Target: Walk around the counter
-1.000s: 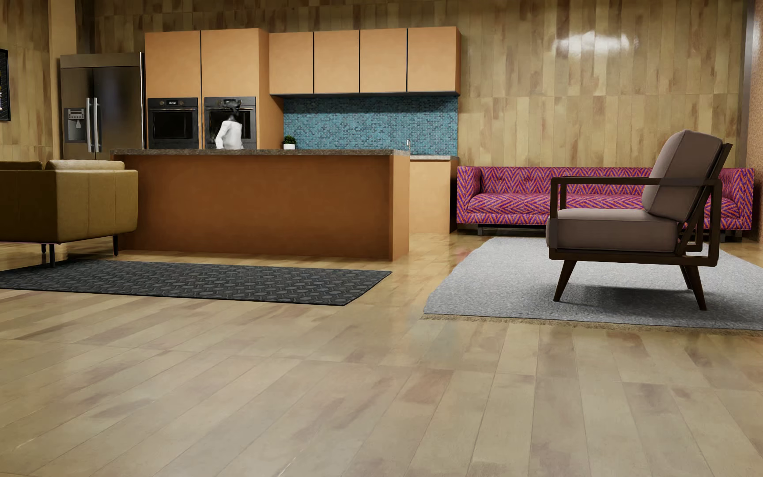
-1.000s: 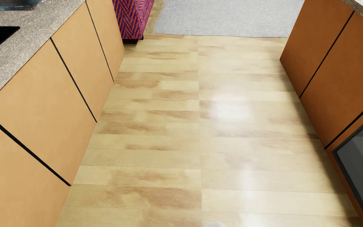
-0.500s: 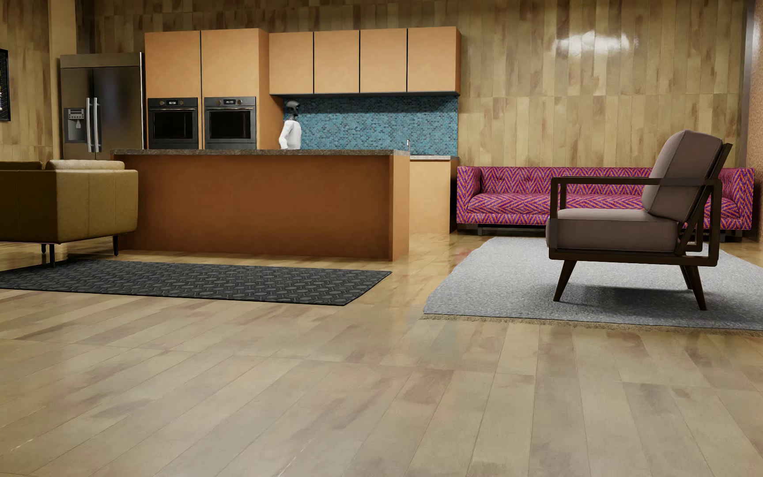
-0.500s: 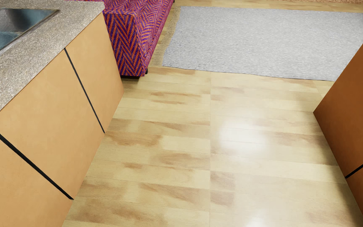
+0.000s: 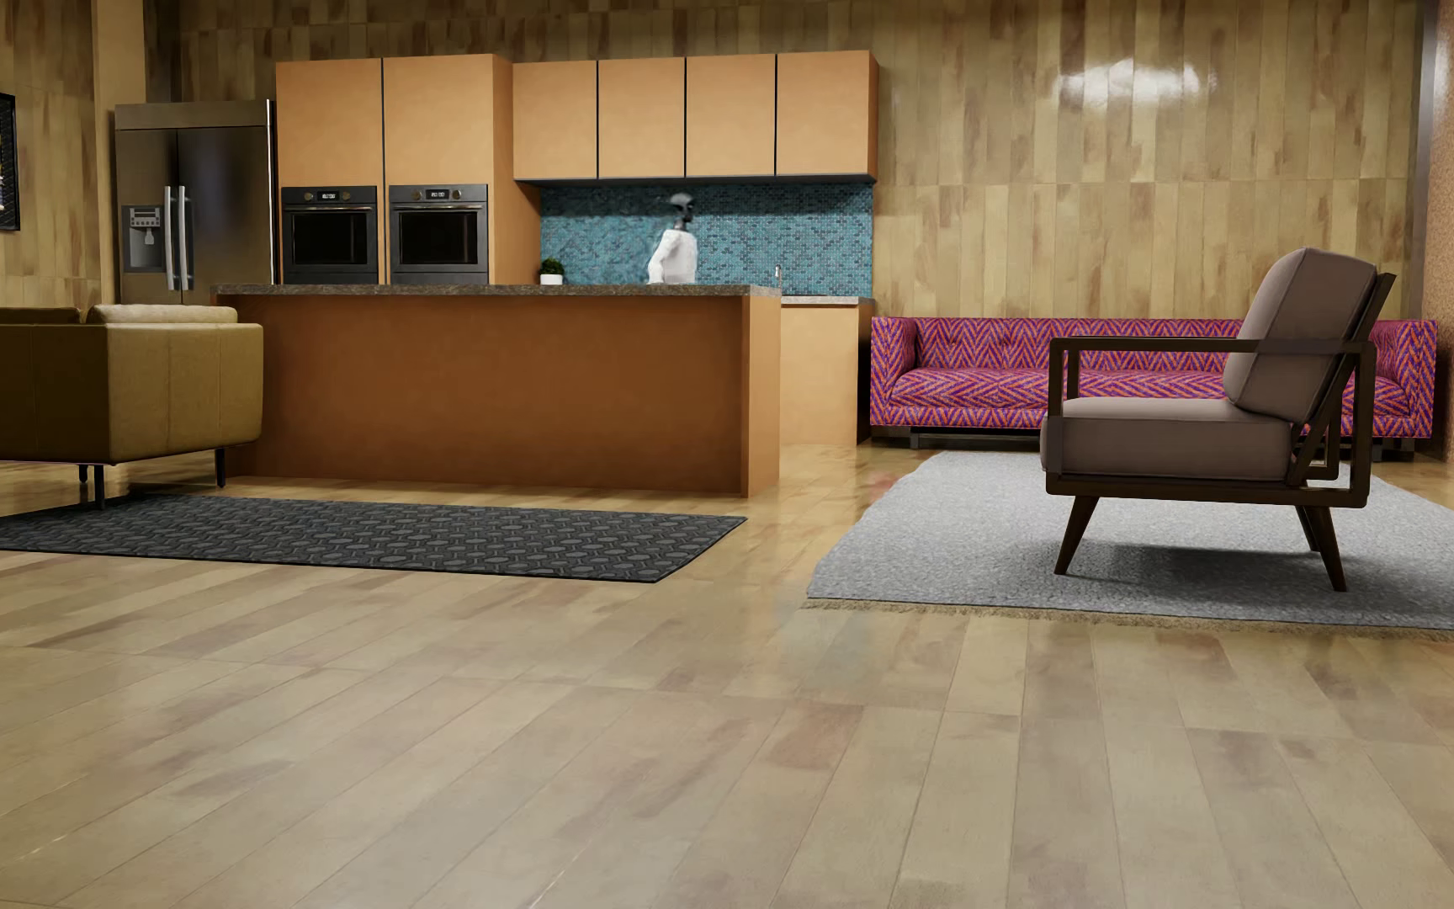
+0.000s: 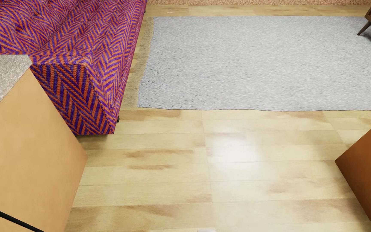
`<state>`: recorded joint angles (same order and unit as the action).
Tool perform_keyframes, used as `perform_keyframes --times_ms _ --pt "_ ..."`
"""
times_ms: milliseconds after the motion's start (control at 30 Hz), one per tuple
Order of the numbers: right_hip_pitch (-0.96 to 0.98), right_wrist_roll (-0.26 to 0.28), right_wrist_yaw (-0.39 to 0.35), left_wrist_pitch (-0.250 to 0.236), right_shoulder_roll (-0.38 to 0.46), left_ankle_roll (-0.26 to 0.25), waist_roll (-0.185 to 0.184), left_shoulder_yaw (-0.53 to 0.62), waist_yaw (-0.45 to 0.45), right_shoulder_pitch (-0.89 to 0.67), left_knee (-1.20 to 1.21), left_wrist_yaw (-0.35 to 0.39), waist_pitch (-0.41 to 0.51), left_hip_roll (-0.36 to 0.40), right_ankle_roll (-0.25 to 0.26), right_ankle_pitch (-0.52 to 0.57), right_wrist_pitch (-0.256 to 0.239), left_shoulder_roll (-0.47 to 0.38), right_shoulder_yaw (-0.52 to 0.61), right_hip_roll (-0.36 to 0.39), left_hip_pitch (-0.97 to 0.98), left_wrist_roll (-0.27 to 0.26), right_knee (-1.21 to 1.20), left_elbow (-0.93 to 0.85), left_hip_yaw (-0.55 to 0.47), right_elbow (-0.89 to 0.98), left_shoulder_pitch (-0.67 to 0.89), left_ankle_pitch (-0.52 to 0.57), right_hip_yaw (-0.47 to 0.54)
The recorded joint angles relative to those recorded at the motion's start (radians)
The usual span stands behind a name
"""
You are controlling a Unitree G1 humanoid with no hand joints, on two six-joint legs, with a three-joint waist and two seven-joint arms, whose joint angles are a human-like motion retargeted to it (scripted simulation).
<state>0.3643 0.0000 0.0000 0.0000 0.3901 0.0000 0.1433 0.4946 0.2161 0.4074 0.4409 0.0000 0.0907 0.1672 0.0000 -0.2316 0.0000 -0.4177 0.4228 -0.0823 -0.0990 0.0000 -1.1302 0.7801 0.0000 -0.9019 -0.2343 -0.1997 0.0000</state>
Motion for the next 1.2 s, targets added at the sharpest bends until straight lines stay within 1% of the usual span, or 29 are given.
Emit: perform_keyframes --times_ms 67,100,133,167,200,233,267,300,367,400,467,533,567,633,667,700,767,800,833,867,900,933,967,1000,1033,1100,1133,1167,1200 --pt "0.085 0.000 0.000 0.000 0.015 0.000 -0.006 -0.045 0.076 0.037 -0.021 0.000 -0.023 -0.027 0.000 0.036 0.000 -0.017 0.003 -0.022 -0.151 0.000 0.367 -0.100 0.000 -0.046 0.048 -0.180 0.000" --pt "0.103 0.000 0.000 0.000 0.018 0.000 -0.001 -0.067 0.100 0.051 -0.013 0.000 -0.041 -0.030 0.000 0.095 0.000 -0.022 0.005 -0.035 -0.196 0.000 0.544 -0.132 0.000 -0.072 0.078 -0.221 0.000" --pt "0.120 0.000 0.000 0.000 0.018 0.000 0.006 -0.090 0.110 0.063 -0.019 0.000 -0.056 -0.034 0.000 0.336 0.000 -0.025 0.009 -0.040 -0.229 0.000 0.765 -0.154 0.000 -0.098 0.101 -0.223 0.000" --pt "0.151 0.000 0.000 0.000 0.018 0.000 0.011 -0.109 0.105 0.073 -0.017 0.000 -0.062 -0.040 0.000 0.414 0.000 -0.023 0.009 -0.035 -0.257 0.000 0.817 -0.165 0.000 -0.124 0.112 -0.175 0.000" --pt "0.175 0.000 0.000 0.000 0.018 0.000 0.011 -0.130 0.097 0.075 0.033 0.000 -0.053 -0.062 0.000 0.095 0.000 -0.016 0.019 -0.018 -0.286 0.000 0.544 -0.164 0.000 -0.153 0.103 -0.078 0.000" --pt "0.197 0.000 0.000 0.000 0.017 0.000 0.003 -0.145 0.085 0.073 0.159 0.000 -0.052 -0.096 0.000 -0.007 0.000 0.001 0.021 0.004 -0.272 0.000 0.418 -0.133 0.000 -0.176 0.084 0.059 0.000" --pt "0.202 0.000 0.000 0.000 0.012 0.000 -0.007 -0.143 0.067 0.062 0.365 0.000 -0.045 -0.136 0.000 -0.012 0.000 0.020 0.016 0.038 -0.210 0.000 0.301 -0.068 0.000 -0.188 0.066 0.188 0.000" --pt "0.153 0.000 0.000 0.000 0.010 0.000 -0.005 -0.121 0.046 0.033 0.623 0.000 -0.024 -0.157 0.000 -0.054 0.000 0.026 0.036 0.086 -0.119 0.000 0.239 0.008 0.000 -0.185 0.050 0.244 0.000" --pt "-0.014 0.000 0.000 0.000 -0.001 0.000 0.026 -0.014 -0.035 -0.014 1.044 0.000 -0.011 -0.145 0.000 -0.052 0.000 0.015 0.053 0.169 0.138 0.000 0.318 0.122 0.000 -0.081 0.024 0.195 0.000" --pt "-0.127 0.000 0.000 0.000 -0.009 0.000 0.050 0.019 -0.099 -0.027 1.087 0.000 -0.008 -0.126 0.000 -0.017 0.000 0.016 0.036 0.185 0.247 0.000 0.390 0.157 0.000 -0.006 -0.009 0.199 0.000" --pt "-0.335 0.000 0.000 0.000 -0.023 0.000 0.079 0.053 -0.223 -0.067 0.880 0.000 -0.012 -0.089 0.000 0.056 0.000 0.026 0.007 0.181 0.436 0.000 0.534 0.192 0.000 0.118 -0.084 0.321 0.000" --pt "-0.501 0.000 0.000 0.000 -0.021 0.000 0.082 0.068 -0.323 -0.111 0.463 0.000 -0.017 -0.096 0.000 0.121 0.000 0.038 -0.004 0.134 0.552 0.000 0.625 0.186 0.000 0.224 -0.153 0.462 0.000" --pt "-0.572 0.000 0.000 0.000 -0.010 0.000 0.067 0.069 -0.342 -0.131 0.269 0.000 -0.027 -0.112 0.000 0.148 0.000 0.048 -0.009 0.107 0.594 0.000 0.646 0.180 0.000 0.281 -0.180 0.418 0.000" --pt "-0.653 0.000 0.000 0.000 0.020 0.000 0.036 0.061 -0.377 -0.148 0.032 0.000 -0.053 -0.157 0.000 0.238 0.000 0.071 -0.039 0.045 0.673 0.000 0.646 0.188 0.000 0.397 -0.194 0.053 0.000" --pt "-0.687 0.000 0.000 0.000 0.022 0.000 0.034 0.059 -0.404 -0.151 0.020 0.000 -0.050 -0.172 0.000 0.308 0.000 0.068 -0.052 0.005 0.695 0.000 0.631 0.181 0.000 0.424 -0.191 -0.053 0.000" --pt "-0.717 0.000 0.000 0.000 0.016 0.000 0.039 0.051 -0.422 -0.147 0.047 0.000 -0.051 -0.169 0.000 0.406 0.000 0.061 -0.062 -0.031 0.720 0.000 0.607 0.181 0.000 0.418 -0.185 -0.010 0.000" --pt "-0.682 0.000 0.000 0.000 -0.011 0.000 0.065 0.045 -0.391 -0.114 0.183 0.000 -0.089 -0.102 0.000 0.667 0.000 0.046 -0.065 -0.076 0.784 0.000 0.454 0.207 0.000 0.319 -0.152 0.323 0.000" --pt "-0.606 0.000 0.000 0.000 -0.025 0.000 0.080 0.040 -0.360 -0.104 0.283 0.000 -0.088 -0.057 0.000 0.719 0.000 0.038 -0.053 -0.088 0.776 0.000 0.288 0.221 0.000 0.241 -0.127 0.399 0.000" --pt "-0.503 0.000 0.000 0.000 -0.033 0.000 0.087 0.035 -0.327 -0.108 0.337 0.000 -0.062 -0.010 0.000 0.593 0.000 0.027 -0.026 -0.085 0.710 0.000 0.078 0.224 0.000 0.166 -0.089 0.385 0.000" --pt "-0.386 0.000 0.000 0.000 -0.034 0.000 0.080 0.023 -0.289 -0.114 0.313 0.000 -0.035 0.024 0.000 0.354 0.000 0.018 0.009 -0.070 0.592 0.000 -0.111 0.219 0.000 0.104 -0.048 0.348 0.000" --pt "-0.279 0.000 0.000 0.000 -0.029 0.000 0.061 0.018 -0.243 -0.104 0.249 0.000 -0.016 0.035 0.000 0.137 0.000 0.009 0.030 -0.052 0.448 0.000 -0.212 0.207 0.000 0.062 -0.009 0.290 0.000" --pt "-0.181 0.000 0.000 0.000 -0.017 0.000 0.034 0.023 -0.184 -0.084 0.180 0.000 -0.003 0.027 0.000 -0.001 0.000 -0.008 0.045 -0.027 0.306 0.000 -0.219 0.161 0.000 0.036 0.019 0.217 0.000" --pt "-0.112 0.000 0.000 0.000 -0.003 0.000 0.010 0.019 -0.119 -0.060 0.105 0.000 0.015 0.010 0.000 -0.061 0.000 -0.029 0.051 -0.013 0.159 0.000 -0.135 0.097 0.000 0.015 0.038 0.138 0.000" --pt "-0.035 0.000 0.000 0.000 0.010 0.000 -0.010 -0.010 -0.061 -0.035 0.042 0.000 0.015 -0.008 0.000 -0.070 0.000 -0.036 0.038 -0.011 0.046 0.000 -0.005 0.062 0.000 -0.002 0.069 0.057 0.000" --pt "0.032 0.000 0.000 0.000 0.021 0.000 -0.025 -0.045 -0.014 -0.018 -0.006 0.000 0.014 -0.027 0.000 -0.052 0.000 -0.041 0.022 -0.017 -0.048 0.000 0.159 0.032 0.000 -0.018 0.110 -0.022 0.000" --pt "0.112 0.000 0.000 0.000 0.033 0.000 -0.031 -0.081 0.067 0.001 -0.045 0.000 -0.006 -0.048 0.000 0.006 0.000 -0.061 -0.003 -0.050 -0.177 0.000 0.532 -0.036 0.000 -0.054 0.201 -0.138 0.000" --pt "0.147 0.000 0.000 0.000 0.038 0.000 -0.031 -0.096 0.098 0.012 -0.038 0.000 -0.017 -0.059 0.000 -0.002 0.000 -0.068 -0.017 -0.071 -0.225 0.000 0.633 -0.062 0.000 -0.070 0.236 -0.158 0.000" --pt "0.178 0.000 0.000 0.000 0.041 0.000 -0.040 -0.117 0.130 0.024 -0.018 0.000 -0.016 -0.089 0.000 -0.013 0.000 -0.070 -0.027 -0.086 -0.273 0.000 0.623 -0.091 0.000 -0.084 0.251 -0.146 0.000" --pt "0.197 0.000 0.000 0.000 0.042 0.000 -0.052 -0.136 0.159 0.035 0.031 0.000 -0.011 -0.127 0.000 -0.004 0.000 -0.062 -0.029 -0.089 -0.312 0.000 0.540 -0.113 0.000 -0.103 0.248 -0.090 0.000"
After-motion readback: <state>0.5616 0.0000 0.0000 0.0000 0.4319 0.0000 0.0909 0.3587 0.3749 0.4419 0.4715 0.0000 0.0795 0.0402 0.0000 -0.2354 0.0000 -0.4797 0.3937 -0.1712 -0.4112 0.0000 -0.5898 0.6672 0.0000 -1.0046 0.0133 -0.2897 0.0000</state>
